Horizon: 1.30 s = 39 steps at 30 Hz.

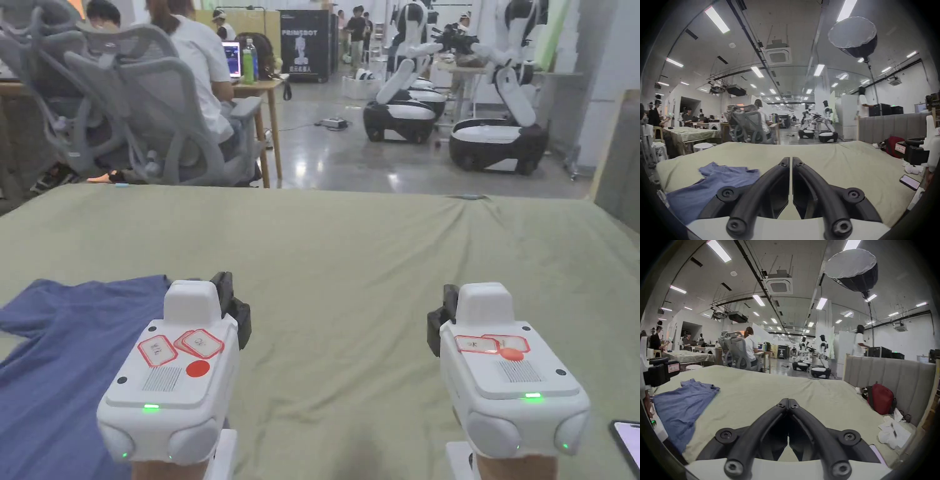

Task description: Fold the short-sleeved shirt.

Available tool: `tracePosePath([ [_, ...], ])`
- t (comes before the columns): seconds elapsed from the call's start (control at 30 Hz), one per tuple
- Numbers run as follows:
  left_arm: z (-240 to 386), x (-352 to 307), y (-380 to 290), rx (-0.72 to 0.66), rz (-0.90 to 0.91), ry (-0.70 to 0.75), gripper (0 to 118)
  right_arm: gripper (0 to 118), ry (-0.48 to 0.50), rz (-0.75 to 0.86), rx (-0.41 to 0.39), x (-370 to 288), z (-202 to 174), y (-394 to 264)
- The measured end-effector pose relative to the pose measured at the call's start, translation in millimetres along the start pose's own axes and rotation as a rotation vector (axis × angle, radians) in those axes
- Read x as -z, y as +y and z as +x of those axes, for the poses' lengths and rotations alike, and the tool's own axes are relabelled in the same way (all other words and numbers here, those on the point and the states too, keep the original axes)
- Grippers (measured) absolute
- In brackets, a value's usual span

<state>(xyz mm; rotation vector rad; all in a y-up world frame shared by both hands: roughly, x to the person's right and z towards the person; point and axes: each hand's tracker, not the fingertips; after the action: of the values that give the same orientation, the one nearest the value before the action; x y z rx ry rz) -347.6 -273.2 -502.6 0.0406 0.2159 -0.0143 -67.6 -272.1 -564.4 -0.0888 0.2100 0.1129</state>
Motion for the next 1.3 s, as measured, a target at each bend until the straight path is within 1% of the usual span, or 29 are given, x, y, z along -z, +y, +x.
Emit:
tracePosePath([
  [0.07, -32.0, -10.3, 2.3, 0.01, -0.005, 0.083, 2, 1, 0.082, 0.018, 0.018, 10.2, -26.8, 5.1],
  [0.13, -64.7, -25.3, 4.0, 0.02, -0.012, 0.179, 2, 1, 0.161, 0.032, 0.02, 16.8, -60.1, 10.5],
  [0.2, -95.5, -41.0, 6.3, 0.012, -0.017, 0.251, 2, 1, 0.246, 0.06, -0.012, 7.2, -103.3, 21.9],
  [0.27, -115.5, -53.9, 8.1, 0.011, -0.02, 0.307, 2, 1, 0.34, 0.071, -0.026, 1.5, -136.1, 26.7],
  [0.3, -123.0, -59.1, 9.0, 0.009, -0.021, 0.332, 2, 1, 0.376, 0.065, -0.018, 5.8, -145.4, 27.0],
  [0.37, -129.7, -64.9, 10.1, 0.006, -0.02, 0.344, 2, 1, 0.388, 0.06, -0.025, 4.7, -159.9, 30.0],
  [0.4, -130.2, -65.7, 10.6, 0.005, -0.022, 0.343, 2, 1, 0.39, 0.06, -0.024, 4.6, -165.0, 30.9],
  [0.5, -126.5, -64.8, 9.1, 0.023, -0.038, 0.334, 2, 1, 0.402, 0.055, -0.015, 8.6, -164.5, 29.9],
  [0.6, -122.3, -45.3, 8.5, 0.039, -0.097, 0.288, 2, 1, 0.412, 0.048, -0.018, 12.3, -159.5, 27.8],
  [0.67, -121.8, -18.4, 11.9, 0.048, -0.17, 0.261, 2, 1, 0.41, 0.044, -0.02, 16.5, -155.1, 26.8],
  [0.73, -116.6, 14.0, 13.1, 0.118, -0.214, 0.199, 2, 1, 0.4, 0.043, -0.026, 12.4, -153.5, 27.8],
  [0.8, -114.8, 58.5, 15.2, 0.137, -0.319, 0.123, 2, 1, 0.388, 0.023, -0.038, 16.7, -150.8, 24.9],
  [0.83, -114.6, 78.8, 14.8, 0.124, -0.37, 0.108, 3, 1, 0.389, 0.015, -0.043, 23.0, -149.3, 21.7],
  [0.87, -114.1, 104.3, 13.3, 0.099, -0.429, 0.096, 15, 1, 0.388, 0.008, -0.047, 27.5, -147.8, 19.1],
  [0.93, -115.6, 151.7, 4.3, 0.058, -0.559, 0.049, 78, 1, 0.385, -0.008, -0.048, 35.8, -144.7, 14.0],
  [0.97, -113.8, 177.1, -4.6, 0.067, -0.641, 0.013, 105, 1, 0.384, -0.015, -0.046, 41.8, -143.4, 9.6],
  [1.0, -112.4, 196.2, -15.7, 0.073, -0.672, -0.035, 118, 1, 0.383, -0.022, -0.045, 46.7, -141.3, 6.6],
  [1.03, -110.5, 211.1, -22.6, 0.09, -0.678, -0.054, 115, 1, 0.383, -0.029, -0.046, 52.0, -139.2, 3.3],
  [1.07, -114.2, 230.5, -35.7, 0.068, -0.705, -0.06, 114, 1, 0.38, -0.032, -0.047, 57.9, -137.5, -0.5],
  [1.13, -113.4, 264.6, -57.9, 0.056, -0.798, -0.009, 114, 1, 0.368, -0.047, -0.054, 70.4, -134.9, -8.2],
  [1.2, -127.2, 299.6, -88.6, 0.042, -0.841, -0.016, 111, 1, 0.357, -0.063, -0.053, 83.1, -131.2, -16.3],
  [1.23, -130.2, 310.5, -98.1, 0.044, -0.85, -0.015, 109, 1, 0.354, -0.072, -0.047, 89.2, -129.5, -20.8],
  [1.27, -132.2, 319.5, -108.1, 0.049, -0.876, 0.021, 106, 1, 0.348, -0.08, -0.041, 94.5, -127.6, -25.0],
  [1.3, -133.9, 326.9, -118.6, 0.057, -0.894, 0.055, 98, 1, 0.342, -0.088, -0.037, 99.0, -125.7, -29.0],
])
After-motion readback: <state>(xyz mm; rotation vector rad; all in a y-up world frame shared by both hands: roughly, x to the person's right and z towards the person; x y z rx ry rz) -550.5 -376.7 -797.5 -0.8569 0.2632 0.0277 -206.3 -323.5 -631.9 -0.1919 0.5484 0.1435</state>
